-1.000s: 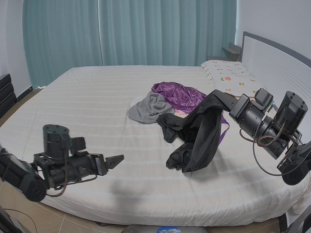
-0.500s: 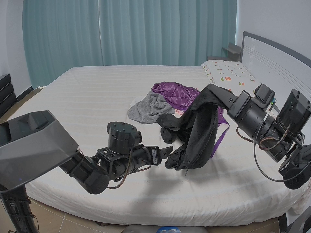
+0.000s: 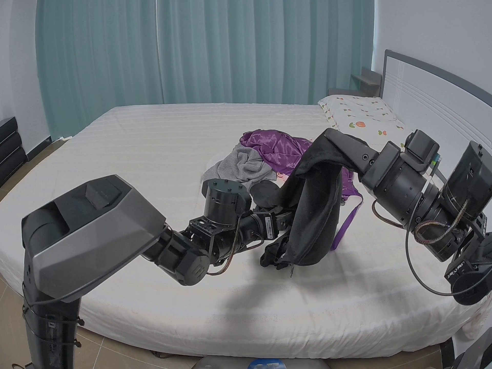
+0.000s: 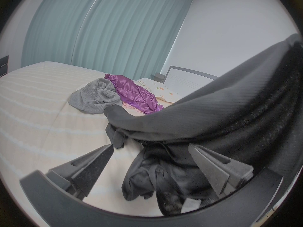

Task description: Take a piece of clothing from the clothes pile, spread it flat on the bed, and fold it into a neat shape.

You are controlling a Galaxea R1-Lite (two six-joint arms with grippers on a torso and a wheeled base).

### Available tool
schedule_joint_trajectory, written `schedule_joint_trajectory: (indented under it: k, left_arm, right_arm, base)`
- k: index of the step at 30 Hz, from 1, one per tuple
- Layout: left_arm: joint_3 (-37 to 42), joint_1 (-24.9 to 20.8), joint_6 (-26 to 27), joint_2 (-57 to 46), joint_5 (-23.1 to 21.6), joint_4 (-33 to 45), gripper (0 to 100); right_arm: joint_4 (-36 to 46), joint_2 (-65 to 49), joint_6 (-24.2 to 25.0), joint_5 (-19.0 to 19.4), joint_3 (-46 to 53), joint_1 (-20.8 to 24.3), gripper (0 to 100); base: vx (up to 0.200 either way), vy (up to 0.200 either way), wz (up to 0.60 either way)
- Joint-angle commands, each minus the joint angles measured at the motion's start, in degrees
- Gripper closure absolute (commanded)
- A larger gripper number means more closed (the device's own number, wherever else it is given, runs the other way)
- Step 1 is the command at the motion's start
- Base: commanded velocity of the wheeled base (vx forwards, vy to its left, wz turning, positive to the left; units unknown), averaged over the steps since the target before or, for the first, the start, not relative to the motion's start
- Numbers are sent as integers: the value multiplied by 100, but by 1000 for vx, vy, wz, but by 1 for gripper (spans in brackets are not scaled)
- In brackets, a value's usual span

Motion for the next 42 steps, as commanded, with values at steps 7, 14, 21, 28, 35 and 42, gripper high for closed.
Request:
schedule_joint_trajectory:
  k: [7, 14, 21, 28, 35, 42]
  left_arm:
    - [-2464, 338, 1, 1473, 593, 1221, 0]
    - [-3879, 602, 1, 2229, 1472, 1924, 0]
    - [-4424, 874, 10, 2413, 1771, 2197, 0]
    - [-4424, 1094, 10, 2378, 1754, 2223, 100]
    - [-4327, 1111, -86, 2044, 1718, 2171, 100]
    - [-2956, 1023, -842, 928, 1534, 2153, 100]
  right_arm:
    - [-152, -276, -6, 2, -50, 112, 100]
    - [-152, -320, 56, 72, -235, -573, 100]
    - [-152, -223, 117, 116, -261, -1127, 100]
    - [-143, -126, 109, 186, -261, -1312, 100]
    - [-143, 137, 117, 265, -252, -1452, 100]
    - [-152, 876, 100, 204, -252, -1865, 100]
  base:
    - [0, 0, 0]
    - [0, 0, 0]
    - [0, 0, 0]
    - [0, 0, 0]
    - [0, 0, 0]
    - [0, 0, 0]
